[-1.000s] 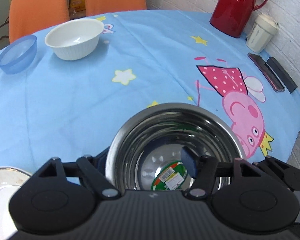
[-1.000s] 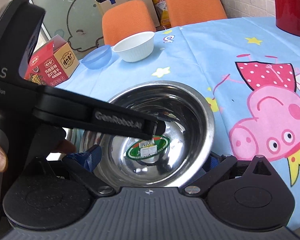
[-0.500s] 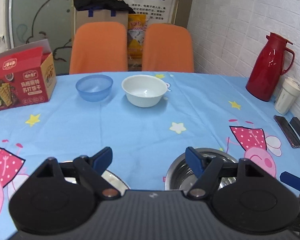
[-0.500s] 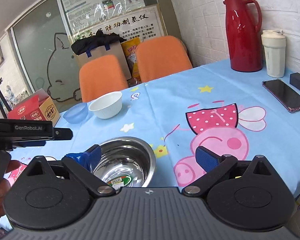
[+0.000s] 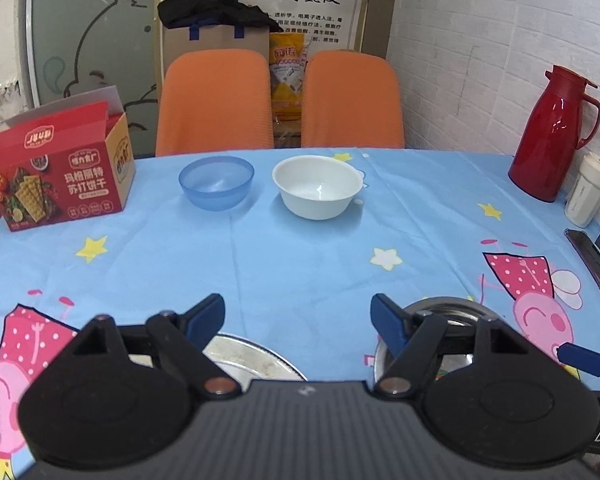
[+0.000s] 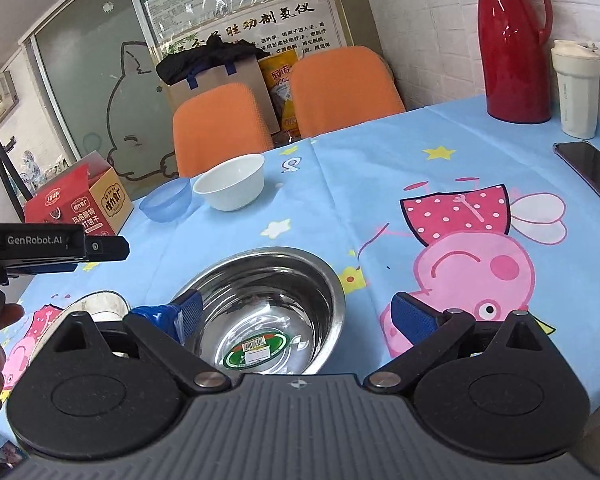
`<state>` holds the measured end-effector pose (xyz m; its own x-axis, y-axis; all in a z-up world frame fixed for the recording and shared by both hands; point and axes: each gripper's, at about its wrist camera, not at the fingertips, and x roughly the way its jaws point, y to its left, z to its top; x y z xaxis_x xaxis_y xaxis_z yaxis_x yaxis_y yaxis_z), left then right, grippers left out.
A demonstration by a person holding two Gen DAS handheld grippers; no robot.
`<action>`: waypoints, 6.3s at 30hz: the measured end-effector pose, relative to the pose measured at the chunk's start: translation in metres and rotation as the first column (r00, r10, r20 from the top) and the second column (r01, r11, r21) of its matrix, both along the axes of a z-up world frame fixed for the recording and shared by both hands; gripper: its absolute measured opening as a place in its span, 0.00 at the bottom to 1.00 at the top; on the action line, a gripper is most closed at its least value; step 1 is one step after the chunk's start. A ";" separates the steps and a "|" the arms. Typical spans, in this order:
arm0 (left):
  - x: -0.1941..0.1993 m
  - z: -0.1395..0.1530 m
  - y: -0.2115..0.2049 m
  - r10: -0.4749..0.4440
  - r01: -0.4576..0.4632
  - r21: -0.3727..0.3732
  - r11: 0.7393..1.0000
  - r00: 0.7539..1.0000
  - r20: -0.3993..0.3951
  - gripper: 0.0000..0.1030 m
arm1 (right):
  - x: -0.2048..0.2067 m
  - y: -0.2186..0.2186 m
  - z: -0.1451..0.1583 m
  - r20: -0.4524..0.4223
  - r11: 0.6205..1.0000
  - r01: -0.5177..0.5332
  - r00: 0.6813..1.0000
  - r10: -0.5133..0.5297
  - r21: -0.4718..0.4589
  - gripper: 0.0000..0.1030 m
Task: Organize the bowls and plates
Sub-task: 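Lower the steel bowl onto the cloth beside the plate stack, open left gripper, then move the left gripper to the white ceramic bowl and grasp its rim, then carry the white bowl with the left gripper and lower it into the steel bowl, then open the left gripper and move it over the table toward the blue bowl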
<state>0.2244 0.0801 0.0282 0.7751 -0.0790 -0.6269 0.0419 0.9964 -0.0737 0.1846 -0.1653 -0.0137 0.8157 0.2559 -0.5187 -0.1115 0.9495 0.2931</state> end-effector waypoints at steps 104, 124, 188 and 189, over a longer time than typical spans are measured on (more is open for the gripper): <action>0.034 -0.055 -0.087 -0.437 0.436 -0.048 0.899 0.879 -0.191 0.64 | 0.015 0.035 -0.010 -0.020 0.894 -0.312 0.946 0.323 -0.323 0.82; -0.022 -0.010 -0.019 -0.161 0.158 -0.105 0.982 0.987 -0.014 0.72 | -0.037 -0.023 -0.016 -0.032 0.981 -0.147 0.989 0.144 -0.123 0.82; 0.005 -0.040 0.140 0.127 -0.137 -0.106 0.985 0.987 -0.093 0.73 | 0.057 0.133 0.030 -0.017 0.858 -0.456 0.885 0.465 -0.239 0.83; 0.005 -0.040 0.141 0.131 -0.141 -0.114 0.983 0.987 -0.097 0.73 | 0.057 0.135 0.030 -0.021 0.855 -0.460 0.883 0.469 -0.240 0.83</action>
<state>0.2291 0.2210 -0.0122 0.7258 -0.0554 -0.6857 -0.1053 0.9761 -0.1903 0.2412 -0.0308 0.0160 0.6516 0.4864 -0.5820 -0.5626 0.8246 0.0593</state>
